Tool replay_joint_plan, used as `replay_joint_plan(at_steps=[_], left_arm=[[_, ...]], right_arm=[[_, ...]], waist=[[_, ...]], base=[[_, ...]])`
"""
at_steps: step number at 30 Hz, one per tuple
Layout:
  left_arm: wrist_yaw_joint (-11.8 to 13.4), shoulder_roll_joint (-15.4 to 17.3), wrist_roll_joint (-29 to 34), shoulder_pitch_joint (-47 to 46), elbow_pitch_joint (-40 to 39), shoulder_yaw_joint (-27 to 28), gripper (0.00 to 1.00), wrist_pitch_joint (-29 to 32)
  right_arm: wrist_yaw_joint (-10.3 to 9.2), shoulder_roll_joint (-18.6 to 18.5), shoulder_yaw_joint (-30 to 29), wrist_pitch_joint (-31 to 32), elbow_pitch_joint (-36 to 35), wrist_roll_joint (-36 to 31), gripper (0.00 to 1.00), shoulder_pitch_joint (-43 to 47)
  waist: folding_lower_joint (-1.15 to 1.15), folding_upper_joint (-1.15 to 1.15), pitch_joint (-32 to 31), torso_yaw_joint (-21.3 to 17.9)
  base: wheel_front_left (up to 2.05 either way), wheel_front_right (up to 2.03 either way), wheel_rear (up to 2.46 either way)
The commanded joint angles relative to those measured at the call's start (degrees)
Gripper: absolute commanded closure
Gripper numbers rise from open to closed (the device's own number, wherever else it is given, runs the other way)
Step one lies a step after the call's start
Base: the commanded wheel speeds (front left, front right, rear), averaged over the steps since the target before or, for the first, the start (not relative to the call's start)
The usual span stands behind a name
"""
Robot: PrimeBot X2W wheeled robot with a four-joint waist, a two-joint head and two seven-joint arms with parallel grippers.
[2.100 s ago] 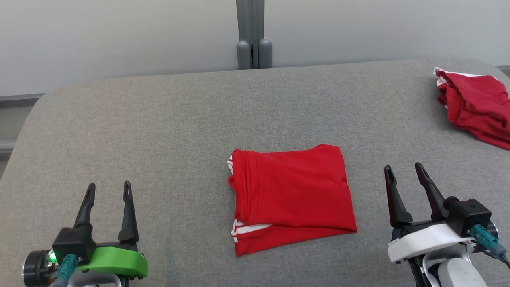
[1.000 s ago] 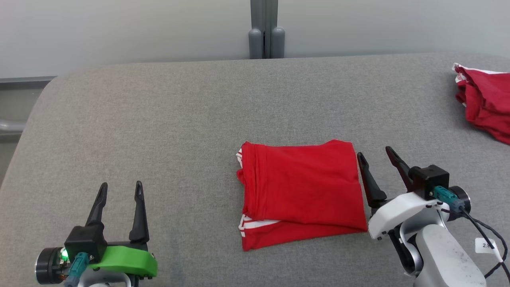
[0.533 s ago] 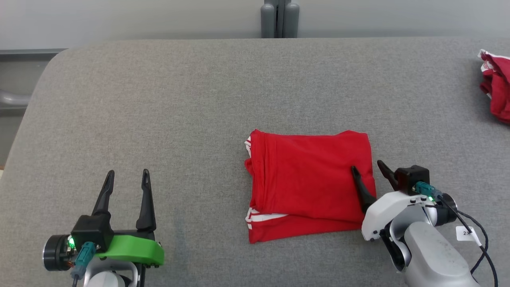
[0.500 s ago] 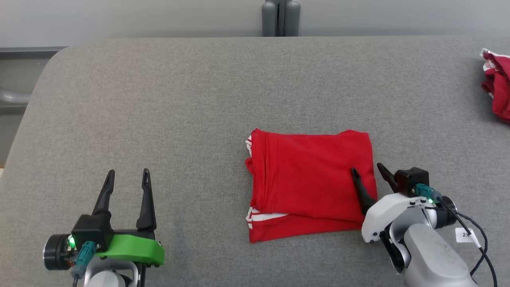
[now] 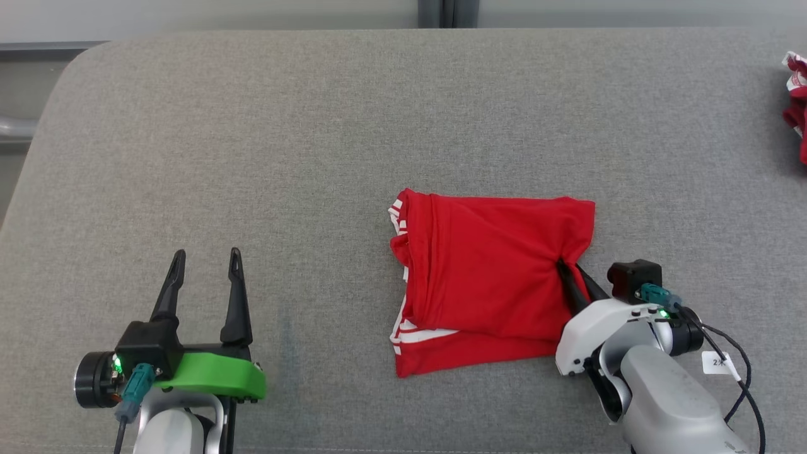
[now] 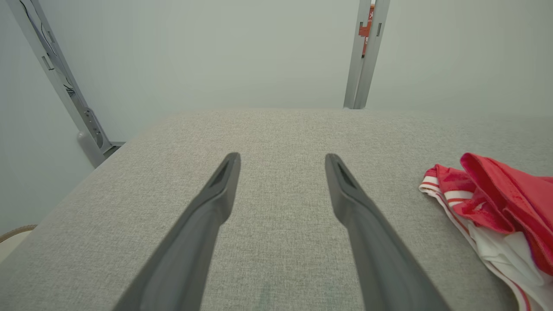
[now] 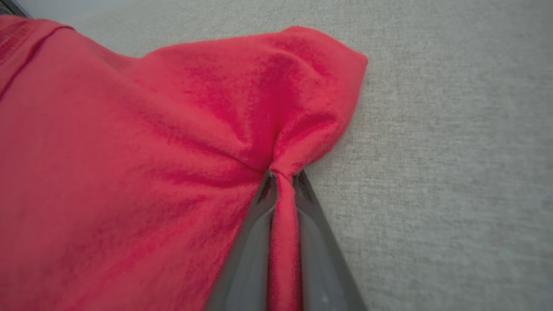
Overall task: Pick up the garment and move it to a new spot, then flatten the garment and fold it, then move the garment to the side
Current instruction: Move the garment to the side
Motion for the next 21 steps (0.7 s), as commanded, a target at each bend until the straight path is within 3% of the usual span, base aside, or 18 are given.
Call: replay_joint_plan(at_steps=[1, 11, 21], left_arm=[[0.25, -0.20, 0.03, -1.08, -0.33, -0.11, 0.00, -0.25], [0.00, -0.55, 0.60, -3.59, -2.64, -0.73, 0.00, -0.27], [-0.51, -0.31, 2.53, -8.56, -4.55, -1.39, 0.00, -0.23]], right_arm=[[-0.14, -0.32, 0.67, 0.99, 1.20, 0.09, 1.00, -0.72], [-0.16, -9.03, 6.53, 0.51, -2.00, -2.14, 1.00, -12.03], [-0.15, -19.95, 11.55, 2.12, -6.83, 0.27, 1.00, -24.50]], waist=[[0.00, 0.00, 0.70, -0.16], [0.00, 0.00, 7.87, -1.98], [0.00, 0.00, 16.64, -7.18]], base=[[0.00, 0.00, 0.00], [0.00, 0.00, 0.00], [0.00, 0.00, 0.00]])
